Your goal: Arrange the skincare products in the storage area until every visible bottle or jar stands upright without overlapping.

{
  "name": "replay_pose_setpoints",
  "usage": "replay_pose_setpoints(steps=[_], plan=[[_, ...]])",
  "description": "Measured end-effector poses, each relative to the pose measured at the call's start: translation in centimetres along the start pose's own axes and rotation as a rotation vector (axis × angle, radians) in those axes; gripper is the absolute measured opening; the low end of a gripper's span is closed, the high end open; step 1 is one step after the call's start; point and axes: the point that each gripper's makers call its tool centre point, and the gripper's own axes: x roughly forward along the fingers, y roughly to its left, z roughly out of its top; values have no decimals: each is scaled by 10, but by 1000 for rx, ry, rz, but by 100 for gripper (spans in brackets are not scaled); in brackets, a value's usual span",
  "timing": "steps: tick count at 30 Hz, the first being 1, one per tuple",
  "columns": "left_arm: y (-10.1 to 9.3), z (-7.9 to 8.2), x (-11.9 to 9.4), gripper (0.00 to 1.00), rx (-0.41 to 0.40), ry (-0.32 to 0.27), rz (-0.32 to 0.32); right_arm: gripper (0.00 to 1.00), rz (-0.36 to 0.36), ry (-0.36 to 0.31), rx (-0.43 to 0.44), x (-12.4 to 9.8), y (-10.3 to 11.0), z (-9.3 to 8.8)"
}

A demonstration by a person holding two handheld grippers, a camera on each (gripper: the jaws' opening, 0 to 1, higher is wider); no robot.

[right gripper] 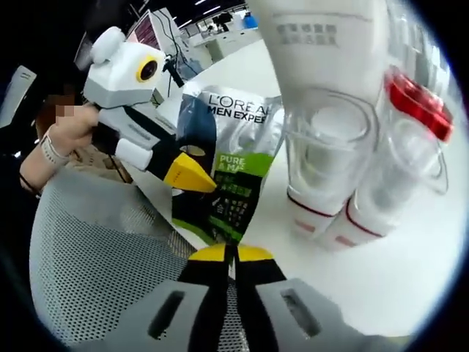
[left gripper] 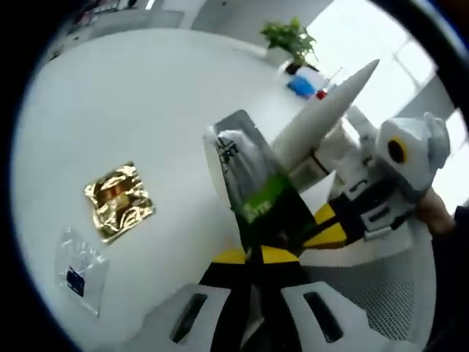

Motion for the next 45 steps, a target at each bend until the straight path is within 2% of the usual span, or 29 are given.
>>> replay_pose_setpoints(steps=[8, 11, 19, 21, 24, 29, 34, 35, 38, 40, 45], plan=[[4, -4, 7, 0, 0, 30, 1, 6, -44, 34, -21, 1, -9, -7], [7, -5, 7, 0, 17, 42, 7, 4, -87, 60, -41, -1, -17, -11], [12, -6, 9, 0, 39, 60, 16, 3, -114, 65, -40, -6, -19, -13], [14, -6, 10, 0, 61, 62, 17, 4, -111, 55, -46, -7, -17, -12], [16, -7, 12, 0, 90, 72, 25, 7, -112, 45, -101, -6, -13, -8], [15, -5, 12, 0, 155, 75, 24, 15, -121, 32, -152, -4, -8, -2], [15, -5, 13, 0, 178, 82, 28, 16, -134, 21, -207, -3, -7, 4], [15, -5, 13, 0, 173, 82, 28, 15, -146, -10, -234, -4, -7, 11], [14, -5, 13, 0, 175, 82, 24, 13, -132, -56, -219, -6, -3, 22], [14, -5, 14, 0, 179, 81, 20, 16, -127, -45, -199, 0, -4, 20], [12, -6, 14, 0, 182, 85, 15, 18, -152, -13, -255, 2, -3, 16]])
